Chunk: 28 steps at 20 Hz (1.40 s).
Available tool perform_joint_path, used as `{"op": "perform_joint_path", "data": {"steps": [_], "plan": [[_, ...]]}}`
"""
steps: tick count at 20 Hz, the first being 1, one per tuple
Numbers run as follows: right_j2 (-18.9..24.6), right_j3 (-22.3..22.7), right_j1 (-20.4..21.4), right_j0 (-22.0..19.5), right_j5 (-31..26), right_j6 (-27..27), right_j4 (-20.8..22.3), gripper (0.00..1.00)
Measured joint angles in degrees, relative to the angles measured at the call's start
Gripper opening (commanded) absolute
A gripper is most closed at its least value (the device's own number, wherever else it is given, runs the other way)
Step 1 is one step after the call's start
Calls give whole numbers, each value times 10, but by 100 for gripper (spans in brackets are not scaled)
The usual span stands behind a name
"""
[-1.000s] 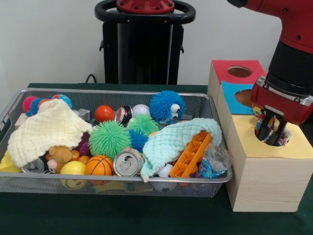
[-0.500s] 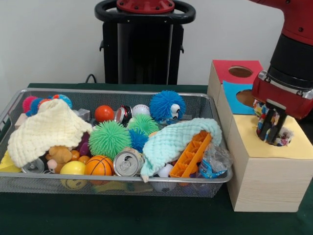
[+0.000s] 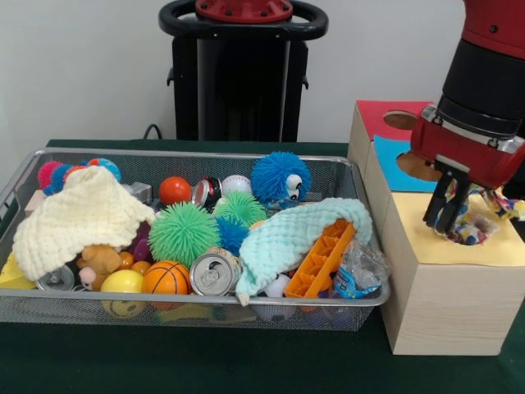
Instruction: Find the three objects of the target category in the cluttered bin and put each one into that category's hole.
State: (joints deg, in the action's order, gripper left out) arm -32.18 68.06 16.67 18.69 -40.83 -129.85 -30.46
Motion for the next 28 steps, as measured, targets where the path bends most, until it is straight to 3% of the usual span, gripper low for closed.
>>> {"op": "perform_joint_path", "data": {"steps": [13,14,28], "plan": [[0,-5,17,-16,0,0,4,0],[0,-7,18,-16,0,0,11,100],[0,-9,18,-16,0,0,19,100]]}}
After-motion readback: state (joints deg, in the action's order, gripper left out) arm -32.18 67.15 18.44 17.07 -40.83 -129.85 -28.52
